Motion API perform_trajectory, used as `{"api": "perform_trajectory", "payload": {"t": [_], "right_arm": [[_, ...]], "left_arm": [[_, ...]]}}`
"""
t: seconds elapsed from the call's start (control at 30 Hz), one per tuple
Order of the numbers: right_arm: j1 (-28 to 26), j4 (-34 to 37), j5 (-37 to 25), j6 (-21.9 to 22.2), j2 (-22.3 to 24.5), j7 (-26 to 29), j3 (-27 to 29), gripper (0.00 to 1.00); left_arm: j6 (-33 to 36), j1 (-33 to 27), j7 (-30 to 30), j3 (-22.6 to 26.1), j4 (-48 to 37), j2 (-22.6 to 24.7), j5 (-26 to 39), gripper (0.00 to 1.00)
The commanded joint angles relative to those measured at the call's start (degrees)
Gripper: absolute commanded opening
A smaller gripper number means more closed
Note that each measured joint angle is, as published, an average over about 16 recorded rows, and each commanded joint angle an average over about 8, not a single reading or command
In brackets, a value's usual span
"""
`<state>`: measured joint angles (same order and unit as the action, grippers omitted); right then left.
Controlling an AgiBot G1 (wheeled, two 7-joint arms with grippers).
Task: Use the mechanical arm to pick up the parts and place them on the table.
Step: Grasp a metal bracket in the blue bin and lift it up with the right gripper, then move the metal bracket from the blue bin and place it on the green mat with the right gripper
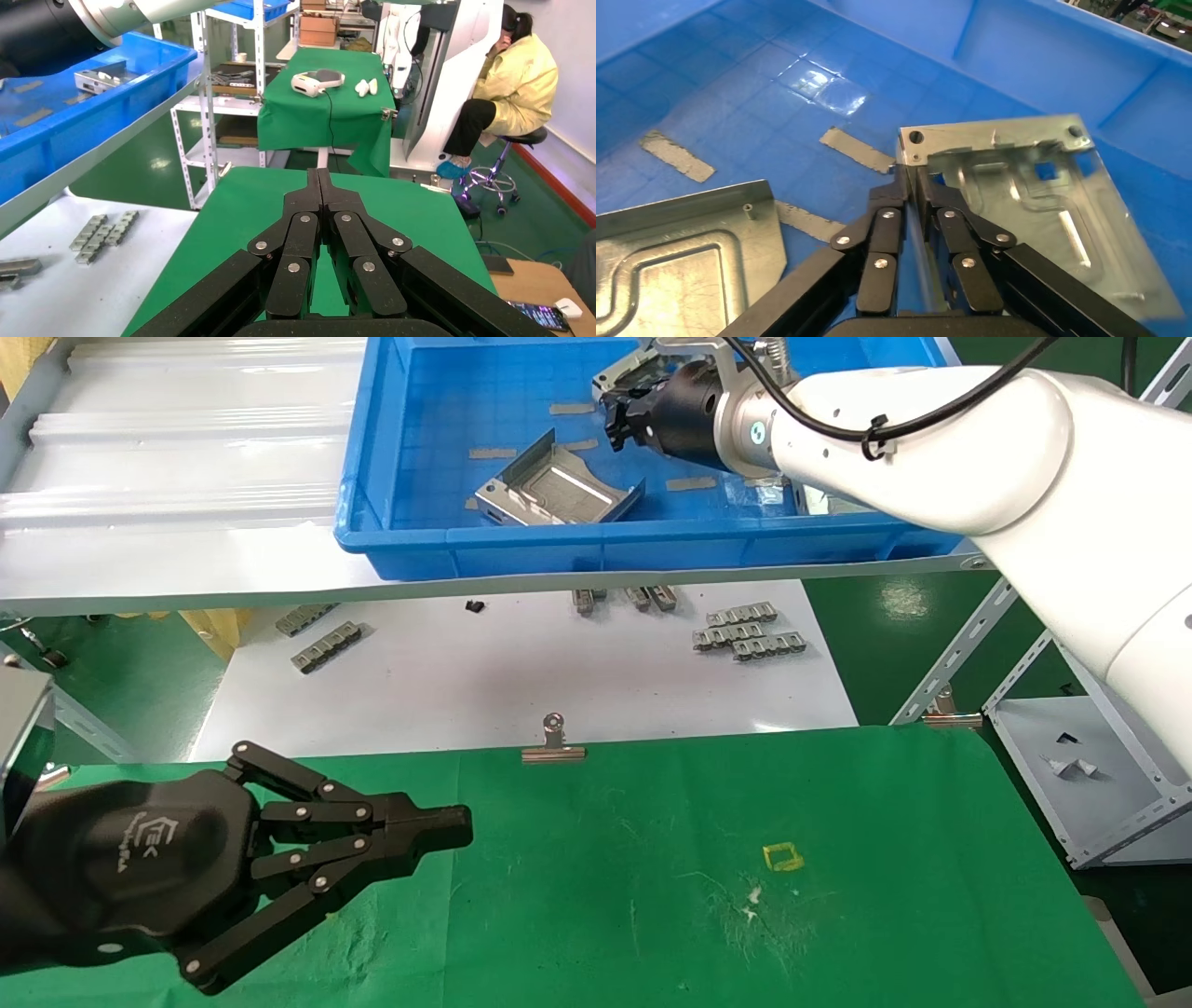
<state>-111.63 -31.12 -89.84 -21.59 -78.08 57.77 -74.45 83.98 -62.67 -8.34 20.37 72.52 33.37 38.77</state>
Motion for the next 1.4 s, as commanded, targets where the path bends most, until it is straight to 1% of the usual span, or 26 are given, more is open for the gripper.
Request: {"api": "perform_trajectory", "payload": {"t": [0.03, 0.07, 0.1, 0.13, 0.33, 0.37, 0.4, 0.53, 0.6, 0.7, 0.8, 0.9, 1.0, 1.1, 1.17, 1.27, 1.33, 1.4], "right_arm": [[-0.3, 0.1, 0.4, -0.1, 0.1, 0.0, -0.6, 0.0], [-0.4, 0.1, 0.8, -0.4, 0.1, -0.4, -0.7, 0.0], [-0.6, 0.2, 1.2, -0.6, 0.2, -0.8, -0.7, 0.0], [-0.7, 0.2, 1.6, -0.9, 0.3, -1.2, -0.7, 0.0], [-2.0, -0.2, 4.8, -3.0, 1.4, -5.7, 0.4, 0.0], [-2.3, -0.5, 5.5, -3.5, 1.8, -6.8, 0.9, 0.0], [-2.7, -0.9, 6.2, -4.1, 2.3, -7.9, 1.4, 0.0], [-4.2, -4.5, 10.1, -8.1, 5.9, -13.7, 4.0, 0.0], [-4.7, -7.3, 12.5, -11.2, 8.6, -17.2, 5.5, 0.0], [-4.9, -11.7, 16.5, -17.1, 13.5, -23.3, 8.0, 0.0], [-4.5, -15.5, 21.3, -24.0, 18.5, -30.3, 10.7, 0.0], [-3.6, -17.6, 26.4, -31.6, 23.1, -37.6, 13.4, 0.0], [-2.5, -17.9, 31.3, -40.2, 26.9, -44.6, 15.5, 0.0], [-2.0, -17.0, 34.6, -49.7, 29.8, -50.6, 16.6, 0.0], [-1.9, -16.3, 35.7, -55.5, 31.3, -53.9, 16.6, 0.0], [-1.7, -15.6, 36.2, -62.5, 33.0, -57.8, 16.1, 0.0], [-1.3, -15.4, 35.8, -65.6, 34.0, -59.9, 15.4, 0.0], [-0.5, -15.5, 35.5, -67.5, 34.9, -61.7, 14.6, 0.0]], "left_arm": [[0.0, 0.0, 0.0, 0.0, 0.0, 0.0, 0.0, 0.0], [0.0, 0.0, 0.0, 0.0, 0.0, 0.0, 0.0, 0.0], [0.0, 0.0, 0.0, 0.0, 0.0, 0.0, 0.0, 0.05], [0.0, 0.0, 0.0, 0.0, 0.0, 0.0, 0.0, 0.16], [0.0, 0.0, 0.0, 0.0, 0.0, 0.0, 0.0, 0.91], [0.0, 0.0, 0.0, 0.0, 0.0, 0.0, 0.0, 0.99], [0.0, 0.0, 0.0, 0.0, 0.0, 0.0, 0.0, 1.0], [0.0, 0.0, 0.0, 0.0, 0.0, 0.0, 0.0, 1.0], [0.0, 0.0, 0.0, 0.0, 0.0, 0.0, 0.0, 1.0], [0.0, 0.0, 0.0, 0.0, 0.0, 0.0, 0.0, 1.0], [0.0, 0.0, 0.0, 0.0, 0.0, 0.0, 0.0, 1.0], [0.0, 0.0, 0.0, 0.0, 0.0, 0.0, 0.0, 1.0], [0.0, 0.0, 0.0, 0.0, 0.0, 0.0, 0.0, 1.0], [0.0, 0.0, 0.0, 0.0, 0.0, 0.0, 0.0, 1.0], [0.0, 0.0, 0.0, 0.0, 0.0, 0.0, 0.0, 1.0], [0.0, 0.0, 0.0, 0.0, 0.0, 0.0, 0.0, 1.0], [0.0, 0.0, 0.0, 0.0, 0.0, 0.0, 0.0, 1.0], [0.0, 0.0, 0.0, 0.0, 0.0, 0.0, 0.0, 1.0]]}}
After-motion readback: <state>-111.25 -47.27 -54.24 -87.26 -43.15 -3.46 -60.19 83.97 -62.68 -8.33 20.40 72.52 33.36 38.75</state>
